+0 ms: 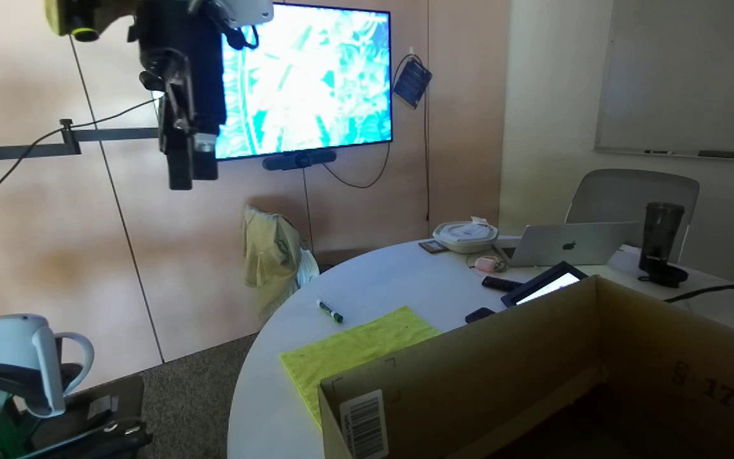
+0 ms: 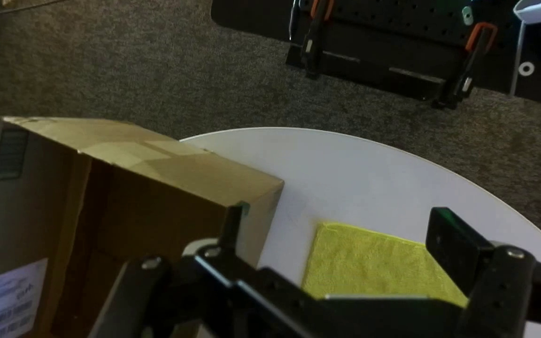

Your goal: Put the marker on the towel, fold the towel then put it in the box

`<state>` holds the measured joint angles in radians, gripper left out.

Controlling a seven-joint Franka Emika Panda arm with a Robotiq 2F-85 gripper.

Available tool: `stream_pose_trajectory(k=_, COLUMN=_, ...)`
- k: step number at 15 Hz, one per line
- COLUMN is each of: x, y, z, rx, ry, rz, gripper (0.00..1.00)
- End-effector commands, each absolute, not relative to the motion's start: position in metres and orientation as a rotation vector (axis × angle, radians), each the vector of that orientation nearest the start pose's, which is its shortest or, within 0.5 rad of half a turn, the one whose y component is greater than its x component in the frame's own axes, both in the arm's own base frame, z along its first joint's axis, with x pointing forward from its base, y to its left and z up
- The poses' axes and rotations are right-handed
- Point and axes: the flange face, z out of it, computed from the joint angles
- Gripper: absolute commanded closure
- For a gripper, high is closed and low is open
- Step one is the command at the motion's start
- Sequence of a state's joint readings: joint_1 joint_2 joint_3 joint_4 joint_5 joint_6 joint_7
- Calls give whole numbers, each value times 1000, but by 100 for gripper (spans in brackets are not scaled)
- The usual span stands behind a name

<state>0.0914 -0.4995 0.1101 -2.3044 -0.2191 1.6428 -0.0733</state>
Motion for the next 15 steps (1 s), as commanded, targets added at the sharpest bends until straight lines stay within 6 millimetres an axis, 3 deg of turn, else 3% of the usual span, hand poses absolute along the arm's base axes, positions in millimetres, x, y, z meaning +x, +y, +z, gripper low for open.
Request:
stream_pose_trajectory(k=1, x=423, y=118, z=528, rx=-3359, ry=-607, rz=207, gripper=0)
stream_pose_trajectory(k=8, x=477, y=253, z=512, rx=-3316, ry=-779, rz=176, gripper=0)
stream_pose_trajectory(k=15, x=531, y=335, z=469, rx=-3228, ry=-971, rz=198, gripper=0)
